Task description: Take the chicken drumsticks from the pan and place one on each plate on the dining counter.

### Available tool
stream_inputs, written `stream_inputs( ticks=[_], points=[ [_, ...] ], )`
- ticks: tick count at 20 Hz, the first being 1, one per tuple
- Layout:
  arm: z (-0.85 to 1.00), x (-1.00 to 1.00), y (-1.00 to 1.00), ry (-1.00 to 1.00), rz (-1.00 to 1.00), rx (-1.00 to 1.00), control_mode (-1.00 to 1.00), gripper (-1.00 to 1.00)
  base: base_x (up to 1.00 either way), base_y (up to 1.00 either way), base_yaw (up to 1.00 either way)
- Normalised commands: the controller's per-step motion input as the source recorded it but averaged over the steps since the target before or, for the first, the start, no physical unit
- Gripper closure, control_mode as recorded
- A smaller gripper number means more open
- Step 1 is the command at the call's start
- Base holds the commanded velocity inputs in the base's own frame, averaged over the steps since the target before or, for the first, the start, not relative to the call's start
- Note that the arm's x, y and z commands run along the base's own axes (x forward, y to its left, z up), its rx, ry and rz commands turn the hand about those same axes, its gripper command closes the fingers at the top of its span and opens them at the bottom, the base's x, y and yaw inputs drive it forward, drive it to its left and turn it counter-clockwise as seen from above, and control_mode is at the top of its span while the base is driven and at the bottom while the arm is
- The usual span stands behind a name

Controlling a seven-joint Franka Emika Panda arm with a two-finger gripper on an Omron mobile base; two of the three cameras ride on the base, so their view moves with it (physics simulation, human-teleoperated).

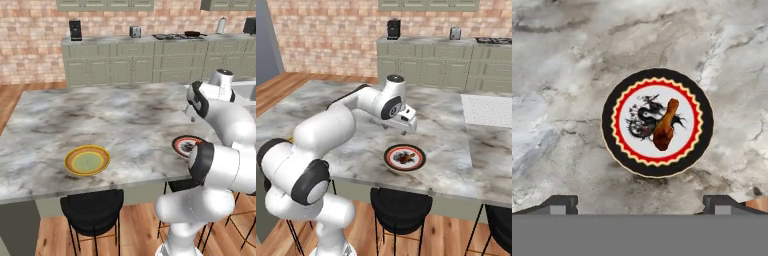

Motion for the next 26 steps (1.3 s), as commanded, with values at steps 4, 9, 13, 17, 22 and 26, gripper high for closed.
stream_inputs(
  ticks=[4, 9, 13, 17, 22, 26],
  points=[
    [0.05, -1.0, 0.54, 0.0, 0.02, 0.02, -1.0, -1.0, 0.0, 0.0, 0.0],
    [0.0, -1.0, 0.89, 0.0, 0.02, -0.01, -1.0, -1.0, 0.0, 0.0, 0.0],
    [0.0, -1.0, 1.0, 0.0, 0.05, -0.07, -1.0, -1.0, 0.0, 0.0, 0.0],
    [0.0, -0.95, 0.88, 0.03, 0.06, -0.06, -1.0, -1.0, 0.0, 0.0, 0.0],
    [0.0, -0.35, 0.21, 0.0, 0.01, -0.01, 1.0, -1.0, -0.56, 0.08, 0.04],
    [0.0, 0.0, 0.0, 0.0, 0.0, 0.0, 1.0, -1.0, -1.0, 0.51, 0.05]
  ],
)
